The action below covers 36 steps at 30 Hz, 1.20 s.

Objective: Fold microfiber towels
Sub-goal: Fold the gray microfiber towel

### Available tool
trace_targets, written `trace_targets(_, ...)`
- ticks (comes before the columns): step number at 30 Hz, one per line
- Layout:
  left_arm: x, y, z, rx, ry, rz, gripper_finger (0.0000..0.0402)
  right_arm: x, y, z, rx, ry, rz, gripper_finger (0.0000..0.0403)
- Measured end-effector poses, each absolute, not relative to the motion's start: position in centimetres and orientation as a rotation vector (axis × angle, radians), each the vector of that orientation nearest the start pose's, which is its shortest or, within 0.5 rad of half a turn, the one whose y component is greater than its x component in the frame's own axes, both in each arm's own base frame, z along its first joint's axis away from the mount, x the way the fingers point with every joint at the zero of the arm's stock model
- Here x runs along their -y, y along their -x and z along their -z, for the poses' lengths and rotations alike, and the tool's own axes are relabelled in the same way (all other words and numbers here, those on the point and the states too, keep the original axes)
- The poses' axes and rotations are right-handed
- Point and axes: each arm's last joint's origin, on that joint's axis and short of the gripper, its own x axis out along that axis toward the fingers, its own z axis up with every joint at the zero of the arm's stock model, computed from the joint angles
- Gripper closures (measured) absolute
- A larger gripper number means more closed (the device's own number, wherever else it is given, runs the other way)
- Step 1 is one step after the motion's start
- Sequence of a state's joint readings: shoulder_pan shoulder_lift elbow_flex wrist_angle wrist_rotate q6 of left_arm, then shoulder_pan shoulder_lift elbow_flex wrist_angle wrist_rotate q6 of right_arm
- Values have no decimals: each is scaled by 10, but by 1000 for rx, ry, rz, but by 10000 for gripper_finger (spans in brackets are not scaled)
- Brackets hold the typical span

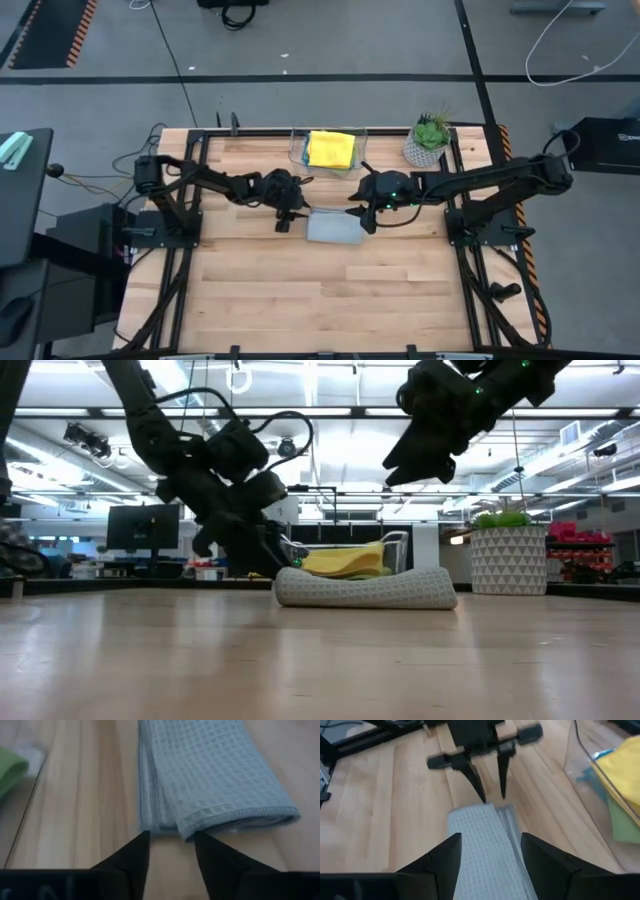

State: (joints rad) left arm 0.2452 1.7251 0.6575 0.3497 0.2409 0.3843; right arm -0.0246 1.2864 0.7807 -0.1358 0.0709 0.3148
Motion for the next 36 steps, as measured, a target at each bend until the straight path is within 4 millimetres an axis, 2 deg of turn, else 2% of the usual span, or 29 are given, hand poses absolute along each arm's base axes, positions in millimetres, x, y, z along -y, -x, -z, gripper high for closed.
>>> trace_targets(4, -66, -297, -113, -701, -200, 179, 279, 6, -266, -235, -610, -285, 189, 191)
trace_targets(8, -66, -297, -113, -700, -202, 182, 306, 6, -266, -232, -630, -283, 191, 190)
trace_targets(16, -58, -300, -115, -661, -212, 234, 316, 6, -267, -231, -633, -280, 190, 190)
trace_targets(21, -55, -305, -110, -632, -245, 250, 333, 5, -268, -228, -649, -297, 195, 190)
trace_targets(26, -58, -308, -116, -572, -266, 223, 389, 3, -267, -216, -729, -395, 248, 186)
trace_targets(36, -60, -310, -122, -545, -262, 207, 393, 2, -264, -189, -843, -739, 564, 148)
